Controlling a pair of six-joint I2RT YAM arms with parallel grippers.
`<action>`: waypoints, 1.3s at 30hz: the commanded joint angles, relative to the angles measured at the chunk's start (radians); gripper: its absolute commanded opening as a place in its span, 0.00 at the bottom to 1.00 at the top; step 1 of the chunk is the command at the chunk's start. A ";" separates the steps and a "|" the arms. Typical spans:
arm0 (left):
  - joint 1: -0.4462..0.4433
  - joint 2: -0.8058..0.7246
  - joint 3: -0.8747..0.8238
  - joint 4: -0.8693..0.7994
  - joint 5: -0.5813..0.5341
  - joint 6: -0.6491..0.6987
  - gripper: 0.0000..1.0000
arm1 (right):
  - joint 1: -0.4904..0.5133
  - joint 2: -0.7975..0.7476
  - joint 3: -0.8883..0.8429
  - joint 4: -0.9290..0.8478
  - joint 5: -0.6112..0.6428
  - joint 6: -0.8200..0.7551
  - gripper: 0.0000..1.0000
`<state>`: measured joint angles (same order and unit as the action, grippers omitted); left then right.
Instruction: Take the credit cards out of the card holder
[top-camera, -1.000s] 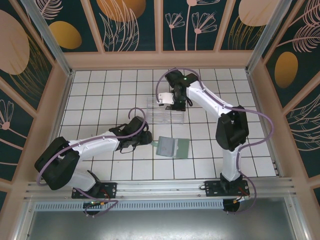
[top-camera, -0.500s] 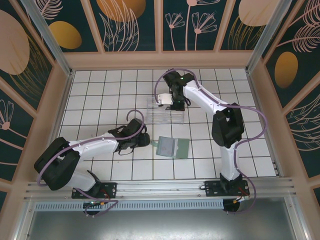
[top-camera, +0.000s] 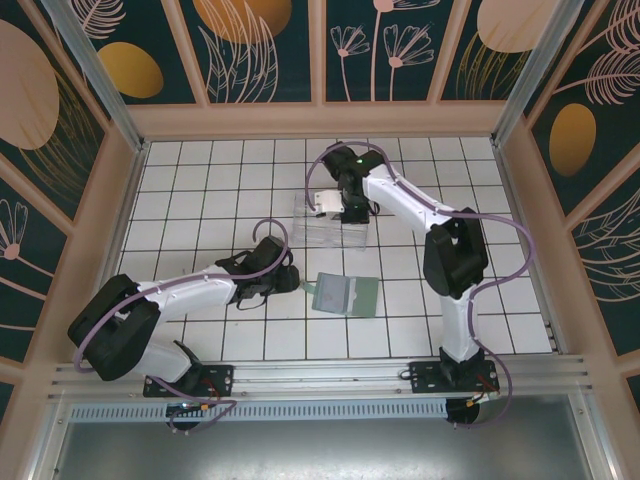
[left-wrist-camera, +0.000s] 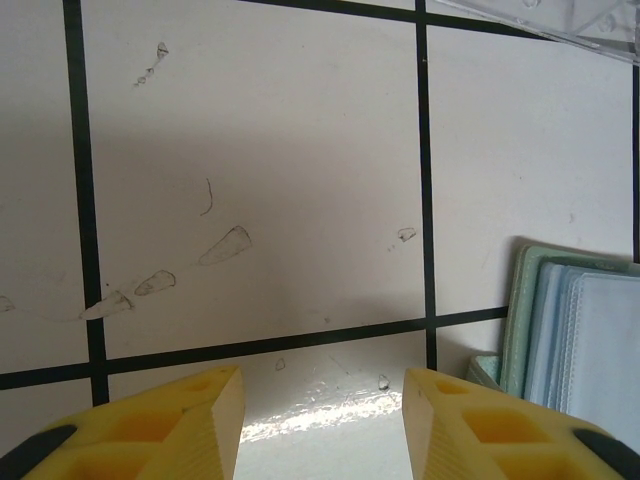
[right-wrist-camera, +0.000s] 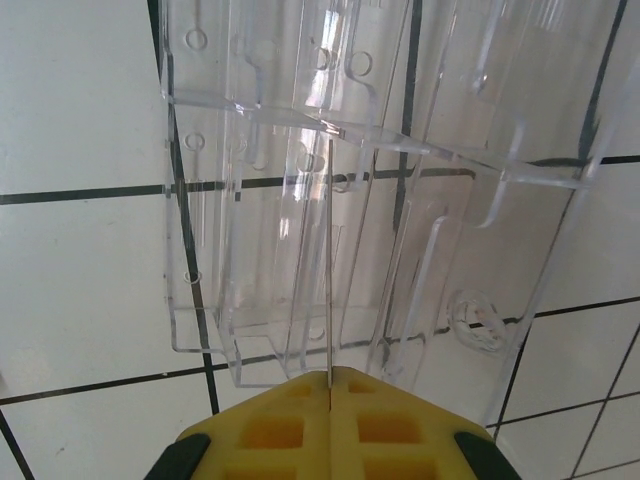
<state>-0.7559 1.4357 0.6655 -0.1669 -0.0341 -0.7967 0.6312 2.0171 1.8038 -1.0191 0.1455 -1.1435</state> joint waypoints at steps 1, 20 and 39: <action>0.010 -0.004 0.005 0.012 0.008 0.014 0.46 | 0.032 -0.064 0.023 -0.037 0.036 0.015 0.00; 0.011 -0.008 0.002 0.005 0.007 0.020 0.46 | 0.003 -0.010 -0.021 -0.056 -0.052 0.040 0.00; 0.016 -0.013 0.002 0.000 0.007 0.031 0.46 | -0.005 0.075 -0.016 -0.048 -0.073 0.027 0.00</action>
<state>-0.7506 1.4357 0.6655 -0.1650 -0.0341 -0.7853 0.6289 2.0548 1.7882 -1.0512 0.0807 -1.1179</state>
